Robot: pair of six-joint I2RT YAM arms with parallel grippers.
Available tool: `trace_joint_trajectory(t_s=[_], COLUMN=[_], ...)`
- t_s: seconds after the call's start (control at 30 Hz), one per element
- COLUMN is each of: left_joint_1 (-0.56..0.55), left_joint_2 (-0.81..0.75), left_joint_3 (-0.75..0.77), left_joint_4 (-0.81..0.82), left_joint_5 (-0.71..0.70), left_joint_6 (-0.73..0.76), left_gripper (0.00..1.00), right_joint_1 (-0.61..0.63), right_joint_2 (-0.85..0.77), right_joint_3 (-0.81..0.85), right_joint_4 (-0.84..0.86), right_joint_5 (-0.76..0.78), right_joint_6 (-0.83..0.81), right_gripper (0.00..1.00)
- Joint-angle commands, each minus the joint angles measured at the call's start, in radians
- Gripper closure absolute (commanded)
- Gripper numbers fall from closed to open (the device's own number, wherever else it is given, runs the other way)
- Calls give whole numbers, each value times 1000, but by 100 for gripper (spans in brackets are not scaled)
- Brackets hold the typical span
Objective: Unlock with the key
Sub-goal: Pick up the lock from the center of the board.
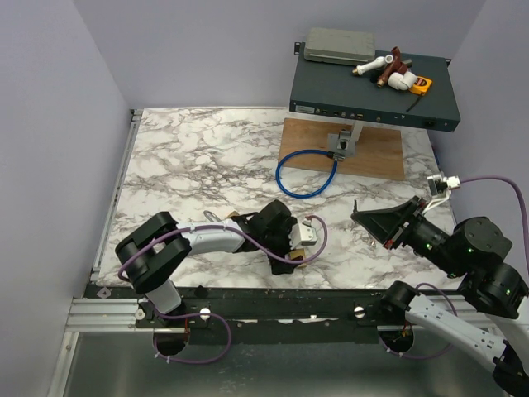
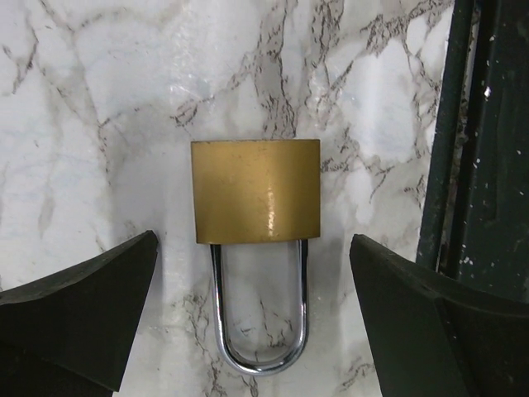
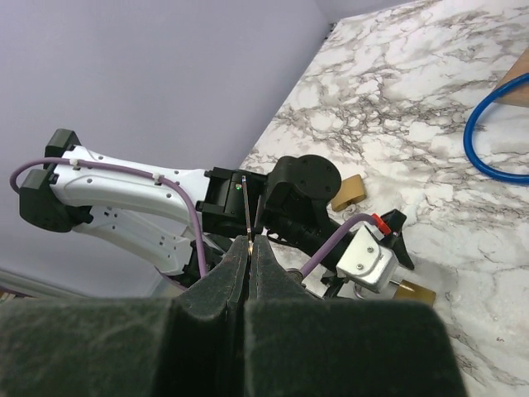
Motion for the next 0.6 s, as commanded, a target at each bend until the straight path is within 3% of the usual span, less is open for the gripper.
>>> trace_joint_trajectory(t_s=[0.0,0.27,0.47,0.57], left_joint_1=[7,-10,-44,-53], left_joint_2=[30,54,70,86], left_joint_3=[-54,-140,-158,-153], left_joint_4=[128,219,235,222], left_joint_5=[5,11,-15,-8], left_joint_6=[41,127,142,142], left_gripper=[2,3,18,36], right_joint_1=[-5,-5,-5,-5], right_joint_2=[16,63,83,86], right_joint_3=[33,64,82,87], right_joint_4=[-19,-19,-18,-19], right_joint_5=[31,28,33,34], right_joint_6=[4,0,-6,-7], right_gripper=[99,99,99,99])
